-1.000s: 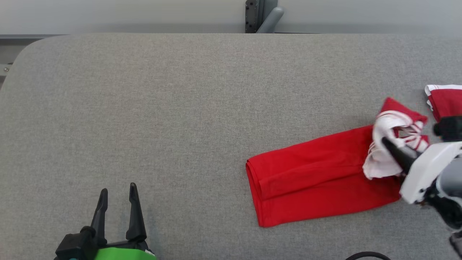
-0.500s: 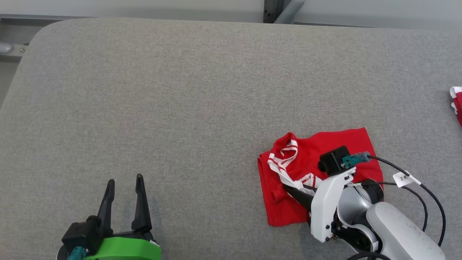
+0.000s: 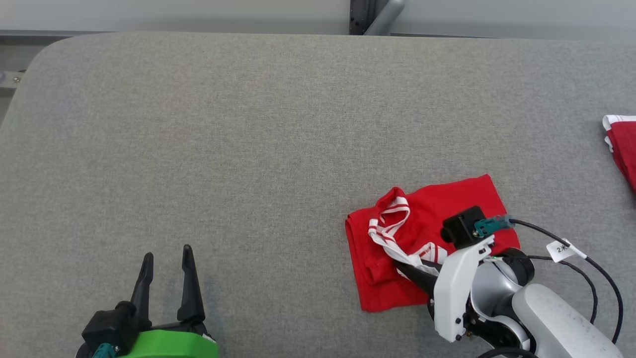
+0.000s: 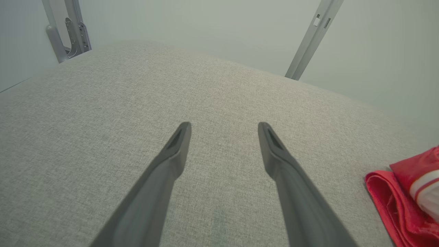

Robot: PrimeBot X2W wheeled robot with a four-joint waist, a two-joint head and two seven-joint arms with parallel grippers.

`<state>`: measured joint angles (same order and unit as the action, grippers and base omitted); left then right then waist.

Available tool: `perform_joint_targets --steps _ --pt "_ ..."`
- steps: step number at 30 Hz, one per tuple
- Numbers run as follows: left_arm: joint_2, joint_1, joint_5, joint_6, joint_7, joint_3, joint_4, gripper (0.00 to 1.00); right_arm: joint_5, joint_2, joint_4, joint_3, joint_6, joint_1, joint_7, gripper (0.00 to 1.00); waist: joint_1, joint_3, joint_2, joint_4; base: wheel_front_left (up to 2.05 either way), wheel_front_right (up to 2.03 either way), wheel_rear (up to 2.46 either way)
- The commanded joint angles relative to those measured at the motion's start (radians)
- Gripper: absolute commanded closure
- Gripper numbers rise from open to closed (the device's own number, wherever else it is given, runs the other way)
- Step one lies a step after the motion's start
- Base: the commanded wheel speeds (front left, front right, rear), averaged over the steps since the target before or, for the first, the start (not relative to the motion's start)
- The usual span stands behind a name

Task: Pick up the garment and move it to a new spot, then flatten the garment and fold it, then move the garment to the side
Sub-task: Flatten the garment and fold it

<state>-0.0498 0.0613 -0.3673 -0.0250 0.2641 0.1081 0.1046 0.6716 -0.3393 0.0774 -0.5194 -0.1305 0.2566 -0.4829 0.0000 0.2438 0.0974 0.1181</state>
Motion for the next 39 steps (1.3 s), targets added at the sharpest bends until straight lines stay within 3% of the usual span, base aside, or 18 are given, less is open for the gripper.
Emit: perform_joint_targets --steps 1,12,15,16,24,31,35,39 --pt "-0.002 0.003 0.007 0.004 0.000 -0.003 0.004 0.00 -0.006 -0.006 -0.017 0.007 0.000 -0.016 -0.008 1.00 0.0000 -0.003 0.0001 -0.007 0.00 0.00 0.00" --pt "-0.002 0.014 -0.001 0.008 0.000 -0.004 0.012 0.00 -0.025 -0.007 -0.054 -0.026 0.000 -0.044 -0.052 0.97 0.0000 -0.005 0.0001 -0.020 0.00 0.00 0.00" --pt "-0.002 0.018 0.002 0.009 0.000 -0.011 0.015 0.00 -0.034 -0.017 -0.069 -0.036 0.000 -0.042 -0.060 0.50 0.0000 -0.008 0.0001 -0.027 0.00 0.00 0.00" --pt "-0.002 0.019 0.002 0.010 0.000 -0.013 0.015 0.00 -0.036 -0.021 -0.075 -0.036 0.000 -0.042 -0.059 0.00 0.0000 -0.009 0.0001 -0.029 0.00 0.00 0.00" --pt "-0.002 0.029 -0.008 0.003 0.000 -0.043 0.019 0.00 -0.016 -0.043 -0.213 0.027 0.000 -0.093 -0.018 0.00 0.0000 -0.025 0.0001 -0.037 0.00 0.00 0.00" --pt "-0.002 0.069 -0.006 0.005 0.000 -0.092 0.012 0.00 -0.048 0.006 -0.354 0.313 0.000 -0.215 0.145 0.00 0.0000 -0.072 0.0001 -0.057 0.00 0.00 0.00" --pt "-0.002 0.095 -0.012 -0.003 0.000 -0.098 0.005 0.00 -0.137 0.032 -0.315 0.500 0.000 -0.296 0.266 0.00 0.0000 -0.106 0.0001 -0.064 0.00 0.00 0.00" --pt "-0.002 0.117 0.000 -0.002 0.000 -0.090 0.000 0.00 -0.273 0.044 -0.201 0.603 0.000 -0.366 0.421 0.00 0.0000 -0.137 0.0001 -0.070 0.00 0.00 0.00"
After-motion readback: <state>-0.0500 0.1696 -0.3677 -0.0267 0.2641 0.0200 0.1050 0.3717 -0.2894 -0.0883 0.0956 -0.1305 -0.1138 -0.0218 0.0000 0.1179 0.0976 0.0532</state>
